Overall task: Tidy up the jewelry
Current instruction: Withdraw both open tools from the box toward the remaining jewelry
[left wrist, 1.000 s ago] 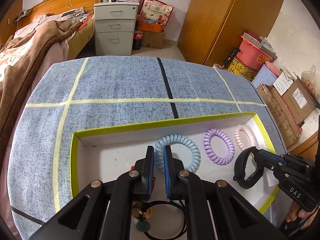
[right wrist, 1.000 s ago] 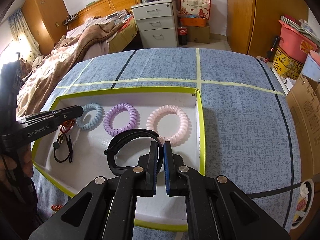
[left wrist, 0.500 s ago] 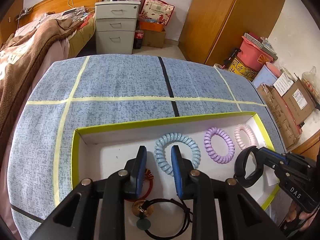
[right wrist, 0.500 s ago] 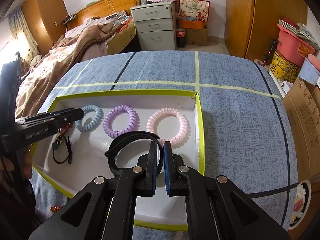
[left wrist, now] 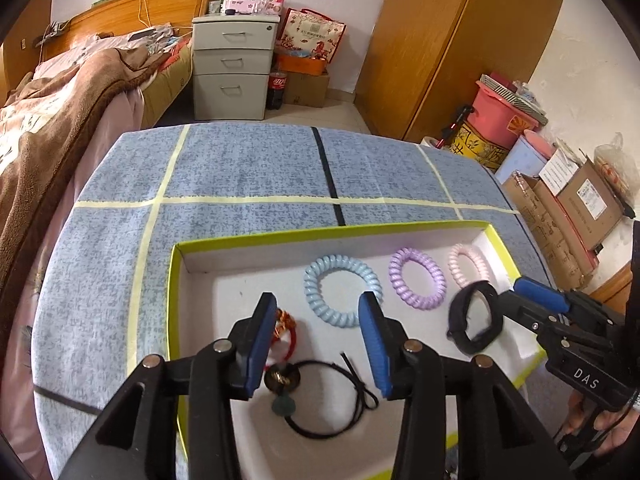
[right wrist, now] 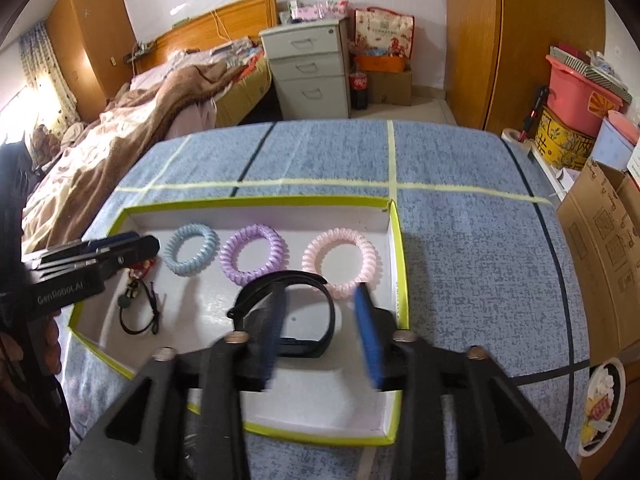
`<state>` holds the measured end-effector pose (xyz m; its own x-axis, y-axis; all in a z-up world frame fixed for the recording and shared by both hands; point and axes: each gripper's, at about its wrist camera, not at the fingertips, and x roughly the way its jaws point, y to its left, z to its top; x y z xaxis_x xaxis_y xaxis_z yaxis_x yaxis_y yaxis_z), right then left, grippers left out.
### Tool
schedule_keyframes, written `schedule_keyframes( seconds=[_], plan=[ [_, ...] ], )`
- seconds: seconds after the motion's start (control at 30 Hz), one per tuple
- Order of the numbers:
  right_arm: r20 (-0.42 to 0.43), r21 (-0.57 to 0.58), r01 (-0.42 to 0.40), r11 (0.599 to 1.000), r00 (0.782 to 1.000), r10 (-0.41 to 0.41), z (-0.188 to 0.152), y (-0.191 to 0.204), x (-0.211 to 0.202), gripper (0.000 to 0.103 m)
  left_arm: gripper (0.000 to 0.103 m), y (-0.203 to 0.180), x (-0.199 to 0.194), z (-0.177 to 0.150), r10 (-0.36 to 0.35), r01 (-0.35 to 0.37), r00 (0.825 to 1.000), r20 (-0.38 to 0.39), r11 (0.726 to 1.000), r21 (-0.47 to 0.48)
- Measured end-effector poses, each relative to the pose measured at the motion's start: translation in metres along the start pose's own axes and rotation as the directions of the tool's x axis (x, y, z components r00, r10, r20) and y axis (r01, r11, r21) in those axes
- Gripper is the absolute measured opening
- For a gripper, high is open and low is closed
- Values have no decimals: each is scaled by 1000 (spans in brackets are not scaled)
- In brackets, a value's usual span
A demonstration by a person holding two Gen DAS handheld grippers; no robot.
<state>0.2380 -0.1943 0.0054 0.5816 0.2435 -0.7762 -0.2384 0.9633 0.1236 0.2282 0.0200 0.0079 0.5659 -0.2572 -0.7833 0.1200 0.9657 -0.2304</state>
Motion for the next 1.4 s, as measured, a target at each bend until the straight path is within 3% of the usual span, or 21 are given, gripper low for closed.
schedule_keyframes(
  seconds=[0.7,1.13,1.4],
  plan=[
    [68,-11,-59,998,996,60,-37,23,-54,43,49,0,-80,-56,-11,13,993,115,1000,-22],
    [48,16,-87,996,995,86,-79,23,-63,43,50,-1,-82,-106,-87,88,993,80,996,-7],
    [37,45,-85,995,996,84,-97,14,-66,43,52,-17,-69,-119,-132,131,991,31,991,26]
  ],
)
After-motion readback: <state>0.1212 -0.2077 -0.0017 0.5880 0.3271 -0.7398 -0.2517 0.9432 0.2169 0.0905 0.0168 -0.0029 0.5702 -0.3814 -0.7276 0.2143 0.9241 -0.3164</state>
